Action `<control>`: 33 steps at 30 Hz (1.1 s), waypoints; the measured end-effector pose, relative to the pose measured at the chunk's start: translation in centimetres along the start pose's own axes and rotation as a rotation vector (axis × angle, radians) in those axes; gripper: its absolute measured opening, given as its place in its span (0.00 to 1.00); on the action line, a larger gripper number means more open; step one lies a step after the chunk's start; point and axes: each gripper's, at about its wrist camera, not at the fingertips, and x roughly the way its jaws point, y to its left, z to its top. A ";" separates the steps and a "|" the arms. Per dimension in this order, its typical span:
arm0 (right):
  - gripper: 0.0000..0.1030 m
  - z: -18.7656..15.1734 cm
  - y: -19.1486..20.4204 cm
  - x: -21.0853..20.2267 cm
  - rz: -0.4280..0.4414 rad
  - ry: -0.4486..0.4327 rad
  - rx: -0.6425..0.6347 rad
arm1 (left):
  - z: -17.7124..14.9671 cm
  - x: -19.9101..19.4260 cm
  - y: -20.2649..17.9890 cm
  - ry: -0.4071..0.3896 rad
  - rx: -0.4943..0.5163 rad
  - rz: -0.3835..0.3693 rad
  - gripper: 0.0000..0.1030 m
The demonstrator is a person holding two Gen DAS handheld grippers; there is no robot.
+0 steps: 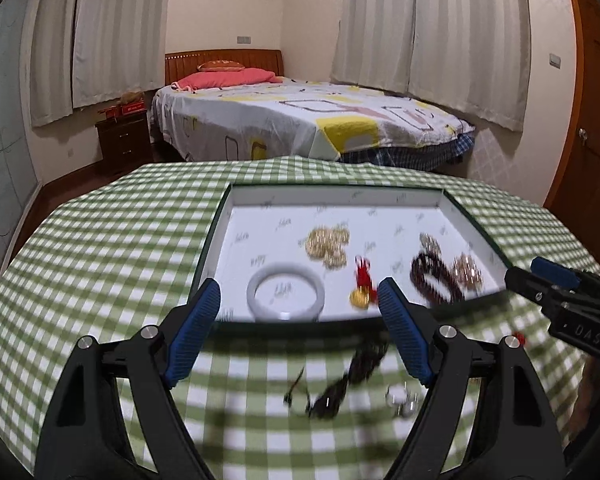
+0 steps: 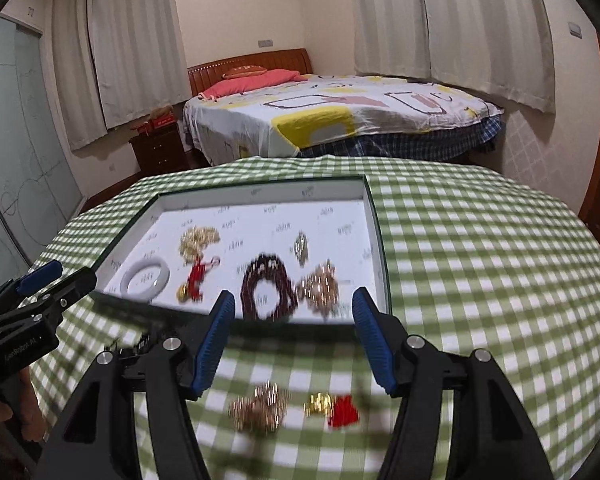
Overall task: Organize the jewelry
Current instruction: 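Withdraw both tools from the box toward the remaining jewelry, then grasp the black beaded strand with the left tool while the right tool grasps the gold filigree brooch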
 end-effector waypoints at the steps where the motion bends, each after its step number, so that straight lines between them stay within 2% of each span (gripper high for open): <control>1: 0.58 -0.5 0.0 -0.3 -0.002 0.000 0.000 | -0.6 -0.3 0.1 0.003 0.002 0.001 0.77; 6: 0.58 -2.4 -0.4 -1.1 -0.008 0.024 0.007 | -2.4 -0.9 0.3 0.037 0.004 -0.006 0.75; 8: 0.58 -2.9 -0.8 -1.0 -0.009 0.035 0.016 | -3.2 -0.7 0.2 0.064 0.009 -0.010 0.68; 12: 0.58 -4.0 -1.1 -1.2 -0.011 0.052 0.027 | -4.3 0.0 -0.2 0.105 0.023 -0.016 0.66; 17: 0.58 -4.7 -1.6 -0.8 -0.010 0.069 0.038 | -4.7 0.9 -0.6 0.157 0.038 -0.031 0.64; 22: 0.58 -5.2 -1.8 -0.6 -0.002 0.080 0.045 | -4.8 2.6 -1.0 0.246 0.051 -0.058 0.63; 28: 0.58 -5.4 -1.4 -0.6 0.011 0.086 0.038 | -4.5 3.6 -1.5 0.286 0.058 -0.075 0.62; 33: 0.57 -5.3 -0.8 -0.5 0.022 0.091 0.026 | -4.3 4.2 -1.6 0.298 0.069 -0.081 0.46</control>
